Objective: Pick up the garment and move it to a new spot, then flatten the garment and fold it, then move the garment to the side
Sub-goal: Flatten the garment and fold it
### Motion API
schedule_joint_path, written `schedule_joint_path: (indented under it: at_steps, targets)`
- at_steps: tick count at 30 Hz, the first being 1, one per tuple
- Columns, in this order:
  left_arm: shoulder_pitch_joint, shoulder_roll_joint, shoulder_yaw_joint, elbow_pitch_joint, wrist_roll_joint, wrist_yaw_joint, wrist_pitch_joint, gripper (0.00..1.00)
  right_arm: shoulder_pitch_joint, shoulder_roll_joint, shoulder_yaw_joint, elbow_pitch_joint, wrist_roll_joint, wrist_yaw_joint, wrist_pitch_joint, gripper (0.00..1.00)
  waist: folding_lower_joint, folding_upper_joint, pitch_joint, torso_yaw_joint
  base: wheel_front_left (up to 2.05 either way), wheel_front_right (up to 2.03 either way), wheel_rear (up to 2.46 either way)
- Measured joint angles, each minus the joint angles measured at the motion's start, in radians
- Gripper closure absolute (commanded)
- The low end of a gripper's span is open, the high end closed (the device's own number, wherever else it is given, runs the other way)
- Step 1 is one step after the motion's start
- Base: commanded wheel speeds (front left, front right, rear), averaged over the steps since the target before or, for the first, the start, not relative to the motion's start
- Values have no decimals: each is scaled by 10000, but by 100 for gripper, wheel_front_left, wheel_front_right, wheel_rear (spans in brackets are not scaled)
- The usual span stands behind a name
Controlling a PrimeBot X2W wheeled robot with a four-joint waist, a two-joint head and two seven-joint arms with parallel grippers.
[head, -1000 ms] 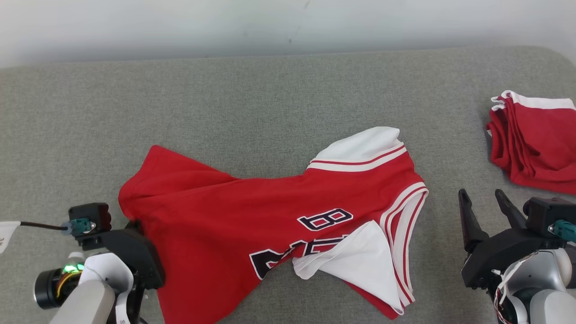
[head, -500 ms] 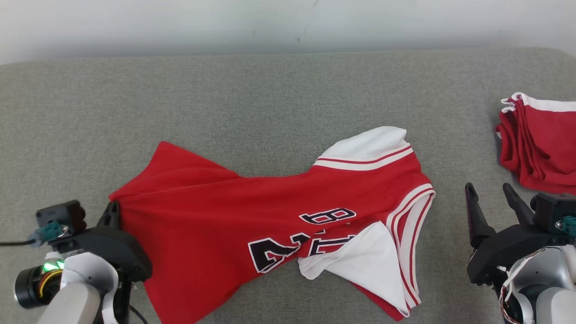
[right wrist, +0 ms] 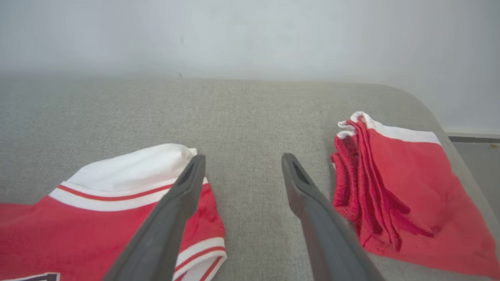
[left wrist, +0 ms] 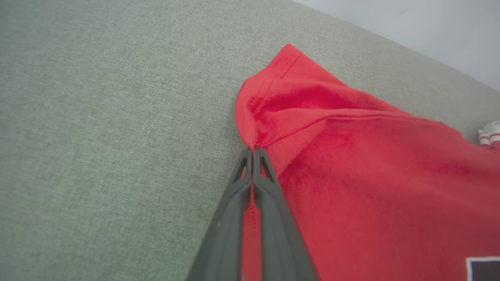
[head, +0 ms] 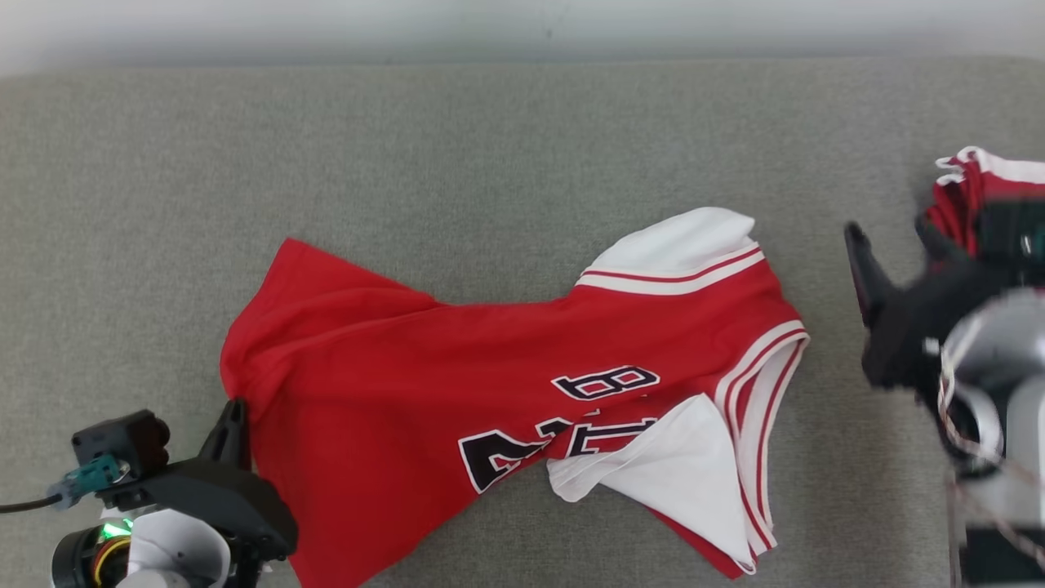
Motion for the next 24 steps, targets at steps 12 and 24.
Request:
schedule_joint_path:
  at_steps: [12,24]
  targets:
    - [-672,-224,-330,274,92,-234,31,100,-1999,-341,740,2560,523,0,2918,0,1,0,688,624,0,0,0]
    - [-614,-119,-213,360,4,-249,-98,100,-1430,-81,418,3120,727,0,3009,100,0,0,580,478,0,0,0]
